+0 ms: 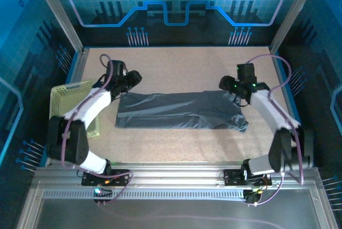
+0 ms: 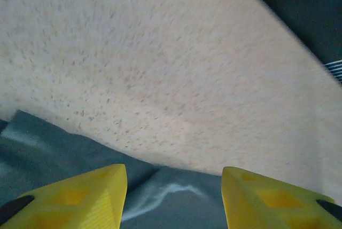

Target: Fold the inside-out t-shirt

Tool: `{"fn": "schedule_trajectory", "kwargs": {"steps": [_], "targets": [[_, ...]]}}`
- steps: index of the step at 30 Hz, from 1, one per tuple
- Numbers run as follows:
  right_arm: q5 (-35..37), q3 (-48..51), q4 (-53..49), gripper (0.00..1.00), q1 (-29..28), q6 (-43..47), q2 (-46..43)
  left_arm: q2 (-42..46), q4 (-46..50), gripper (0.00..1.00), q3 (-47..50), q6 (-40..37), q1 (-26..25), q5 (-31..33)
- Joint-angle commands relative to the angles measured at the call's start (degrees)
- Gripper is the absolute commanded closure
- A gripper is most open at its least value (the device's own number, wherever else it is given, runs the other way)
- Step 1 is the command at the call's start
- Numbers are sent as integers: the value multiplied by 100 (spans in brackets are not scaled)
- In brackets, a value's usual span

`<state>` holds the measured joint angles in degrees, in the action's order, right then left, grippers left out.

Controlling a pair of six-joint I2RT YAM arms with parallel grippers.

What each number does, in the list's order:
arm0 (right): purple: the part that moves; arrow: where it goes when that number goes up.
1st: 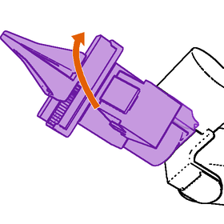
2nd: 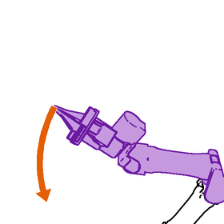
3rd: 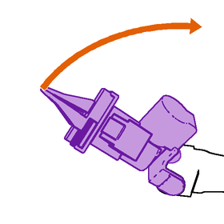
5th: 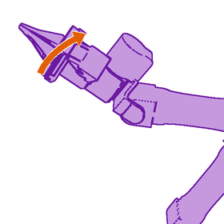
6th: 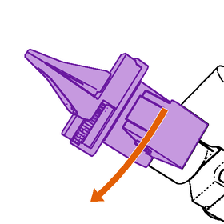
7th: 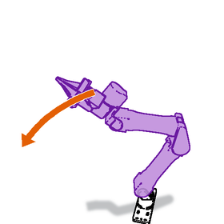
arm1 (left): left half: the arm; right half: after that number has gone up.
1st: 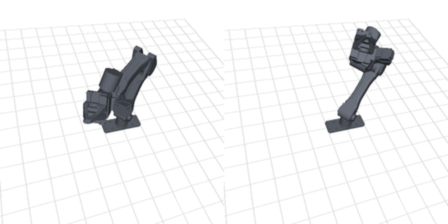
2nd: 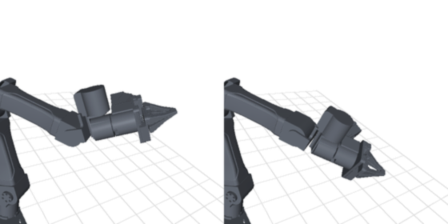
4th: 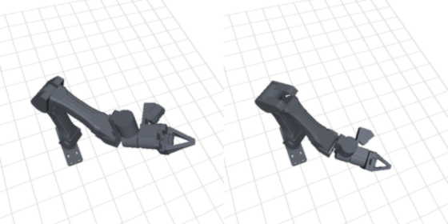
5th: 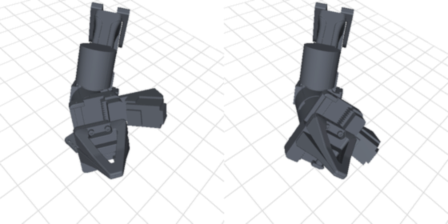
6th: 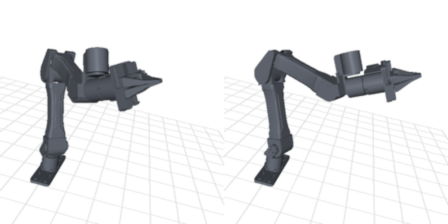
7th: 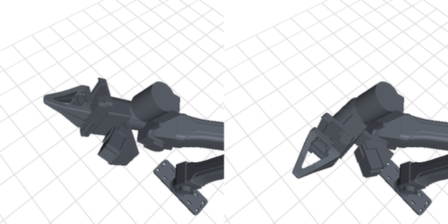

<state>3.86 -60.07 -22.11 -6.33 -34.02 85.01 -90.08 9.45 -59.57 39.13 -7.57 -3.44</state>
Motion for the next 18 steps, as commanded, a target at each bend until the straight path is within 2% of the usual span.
{"fn": "schedule_trajectory", "kwargs": {"steps": [1, 4, 8, 11, 13, 18], "targets": [[-414, -187, 325, 27, -37, -142, 657, -644, -174, 49, 15, 162, 40, -264], [-403, -251, 473, 28, 27, -215, 1206, -929, -416, 49, 218, 201, 101, -114], [-275, -187, 502, 28, 231, -436, 1729, -1088, -838, 49, 664, 307, 460, -113], [-103, -14, 462, 28, 503, -722, 1881, -1167, -905, 51, 837, 315, 737, -123], [-252, 80, 528, 28, 691, -841, 1888, -1128, -913, 53, 943, 300, 872, -58], [-45, -107, 268, 28, 852, -857, 1866, -847, -735, 53, 936, 324, 1031, 85]]}}
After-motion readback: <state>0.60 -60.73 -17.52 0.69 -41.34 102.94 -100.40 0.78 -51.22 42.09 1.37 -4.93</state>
